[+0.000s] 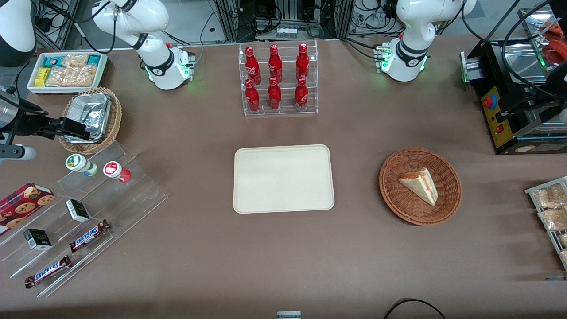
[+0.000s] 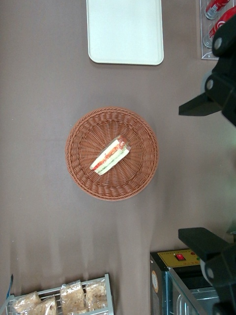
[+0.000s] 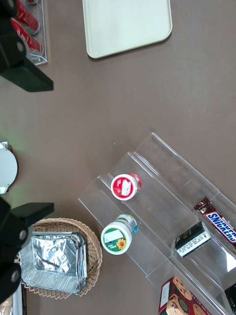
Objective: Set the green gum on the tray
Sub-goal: 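Move the right gripper down over the green-labelled gum jar on the acrylic stand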
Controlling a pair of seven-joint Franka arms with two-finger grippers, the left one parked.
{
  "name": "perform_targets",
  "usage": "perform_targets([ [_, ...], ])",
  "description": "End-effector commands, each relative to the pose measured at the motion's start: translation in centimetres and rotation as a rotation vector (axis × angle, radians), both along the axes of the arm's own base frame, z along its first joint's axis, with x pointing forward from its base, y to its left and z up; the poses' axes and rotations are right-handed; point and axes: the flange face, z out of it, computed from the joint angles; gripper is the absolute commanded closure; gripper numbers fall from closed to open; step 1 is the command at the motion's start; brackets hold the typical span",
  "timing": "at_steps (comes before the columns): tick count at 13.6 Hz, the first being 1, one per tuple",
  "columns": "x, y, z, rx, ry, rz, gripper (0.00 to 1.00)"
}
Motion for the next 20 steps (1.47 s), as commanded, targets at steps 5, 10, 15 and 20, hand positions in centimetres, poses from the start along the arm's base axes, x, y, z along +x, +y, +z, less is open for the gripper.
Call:
perform_targets([
  [5, 0.9, -0.9, -0.3, -0.016, -0.041, 0.011, 0.00],
  [10, -2.2, -6.1, -7.4, 0.000, -0.168, 0.143, 0.00],
  [15, -5.5, -12.3, -13.2, -0.014, -0.288, 0.416, 0.00],
  [20, -7.0, -13.8, -17.1, -0.021, -0.302, 0.465, 0.00],
])
